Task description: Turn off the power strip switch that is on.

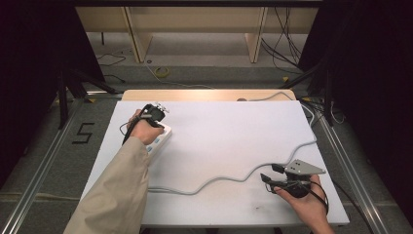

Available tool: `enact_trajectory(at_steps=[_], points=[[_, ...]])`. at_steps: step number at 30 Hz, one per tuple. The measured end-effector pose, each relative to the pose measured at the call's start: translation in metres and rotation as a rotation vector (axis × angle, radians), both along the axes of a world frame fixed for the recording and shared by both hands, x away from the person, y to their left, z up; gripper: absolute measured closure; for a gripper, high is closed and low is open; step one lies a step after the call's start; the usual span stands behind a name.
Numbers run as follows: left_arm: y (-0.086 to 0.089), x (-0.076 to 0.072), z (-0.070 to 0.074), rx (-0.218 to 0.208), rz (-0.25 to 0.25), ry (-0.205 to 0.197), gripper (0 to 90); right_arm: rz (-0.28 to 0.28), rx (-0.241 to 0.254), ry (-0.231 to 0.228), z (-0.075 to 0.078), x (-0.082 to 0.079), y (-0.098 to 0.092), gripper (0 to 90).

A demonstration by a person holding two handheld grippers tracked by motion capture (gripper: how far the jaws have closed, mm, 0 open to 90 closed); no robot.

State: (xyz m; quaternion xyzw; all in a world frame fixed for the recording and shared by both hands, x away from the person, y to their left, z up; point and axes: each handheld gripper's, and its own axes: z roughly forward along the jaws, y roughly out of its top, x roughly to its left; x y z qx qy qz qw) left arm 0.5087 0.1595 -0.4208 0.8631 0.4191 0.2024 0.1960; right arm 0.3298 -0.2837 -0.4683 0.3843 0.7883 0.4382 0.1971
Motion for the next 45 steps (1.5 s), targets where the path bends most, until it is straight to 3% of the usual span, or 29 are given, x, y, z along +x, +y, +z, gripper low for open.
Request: enact_trajectory(at_steps=[11,45], points=[[-0.005,0.010,-0.001,0.027,-0.009,0.014,89.9,-0.001,-0.001,0.000,0.000,0.000,-0.001,41.7],[-0.011,0.028,-0.009,0.051,-0.001,0.056,89.9,-0.003,0.000,0.000,0.000,0.001,-0.001,41.7]])
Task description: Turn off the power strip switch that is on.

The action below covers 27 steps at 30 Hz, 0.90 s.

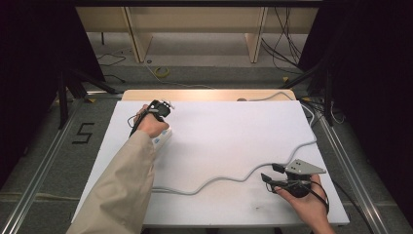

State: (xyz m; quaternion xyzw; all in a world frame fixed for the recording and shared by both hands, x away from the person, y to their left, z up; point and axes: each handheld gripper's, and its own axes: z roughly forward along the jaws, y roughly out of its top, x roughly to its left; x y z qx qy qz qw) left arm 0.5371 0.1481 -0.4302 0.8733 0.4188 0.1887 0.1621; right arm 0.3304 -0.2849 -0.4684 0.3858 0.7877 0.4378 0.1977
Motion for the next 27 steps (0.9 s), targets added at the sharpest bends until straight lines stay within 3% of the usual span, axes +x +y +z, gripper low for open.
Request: enact_trajectory(at_steps=[27], points=[[0.0024,-0.0011,-0.0100,-0.014,0.017,0.024,89.9,0.001,0.001,-0.004,0.0004,-0.0003,-0.0004,41.7]])
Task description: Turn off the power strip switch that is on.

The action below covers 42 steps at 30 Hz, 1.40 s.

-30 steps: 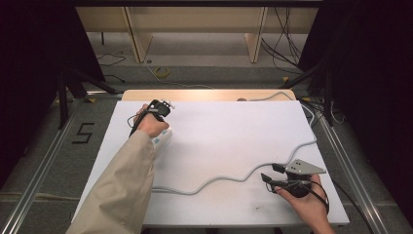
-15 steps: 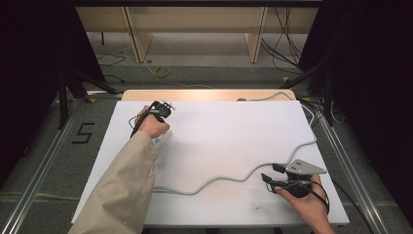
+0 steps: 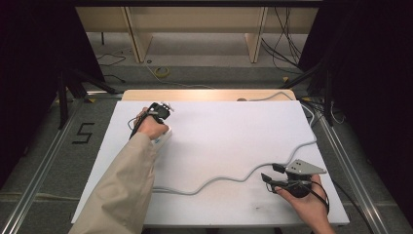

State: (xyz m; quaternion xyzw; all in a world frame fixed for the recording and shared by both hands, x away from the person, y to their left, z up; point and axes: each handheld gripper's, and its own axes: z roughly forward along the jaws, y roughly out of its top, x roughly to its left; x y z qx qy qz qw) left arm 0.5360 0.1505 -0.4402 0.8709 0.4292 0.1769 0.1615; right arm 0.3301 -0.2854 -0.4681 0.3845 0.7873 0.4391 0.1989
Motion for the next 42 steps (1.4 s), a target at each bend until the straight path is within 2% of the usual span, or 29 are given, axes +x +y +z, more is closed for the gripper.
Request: enact_trajectory(at_steps=[21,27,30,36,42], points=[[-0.0012,-0.0016,0.0001,-0.003,0.011,0.007,90.0,0.005,-0.005,0.002,-0.0001,-0.0001,0.0003,41.7],[-0.0018,-0.0017,0.0000,0.002,0.012,0.007,90.0,0.005,-0.006,0.002,-0.0001,-0.0003,0.0005,41.7],[-0.0031,-0.0027,-0.0001,0.019,0.003,0.006,90.0,0.005,-0.004,0.000,-0.0002,-0.0002,0.0007,41.7],[-0.0021,-0.0023,-0.0002,0.009,0.009,0.008,90.0,0.007,-0.005,0.002,-0.0002,-0.0002,0.0008,41.7],[-0.0035,-0.0021,-0.0002,0.022,0.009,0.007,90.0,0.007,-0.006,0.003,-0.0004,0.0000,0.0010,41.7]])
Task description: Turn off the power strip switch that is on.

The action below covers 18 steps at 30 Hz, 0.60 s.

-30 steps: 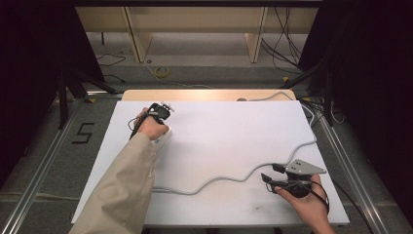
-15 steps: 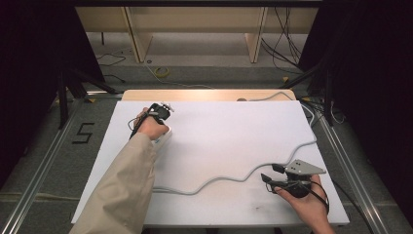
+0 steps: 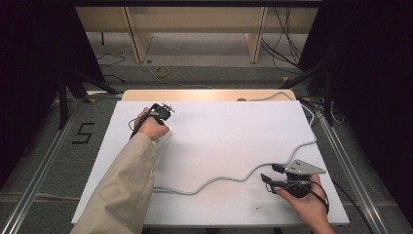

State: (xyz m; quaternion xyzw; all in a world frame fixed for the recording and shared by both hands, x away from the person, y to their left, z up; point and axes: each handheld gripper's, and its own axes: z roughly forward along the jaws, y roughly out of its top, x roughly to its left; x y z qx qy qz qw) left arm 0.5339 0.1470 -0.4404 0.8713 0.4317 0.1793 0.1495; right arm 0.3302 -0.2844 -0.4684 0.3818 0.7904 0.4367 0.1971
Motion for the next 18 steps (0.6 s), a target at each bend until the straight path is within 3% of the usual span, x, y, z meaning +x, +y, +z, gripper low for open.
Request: enact_trajectory(at_steps=[18], points=[[-0.0021,0.0001,-0.0011,0.011,0.008,-0.001,90.0,0.000,-0.001,0.002,0.0000,0.0000,0.0002,41.7]])
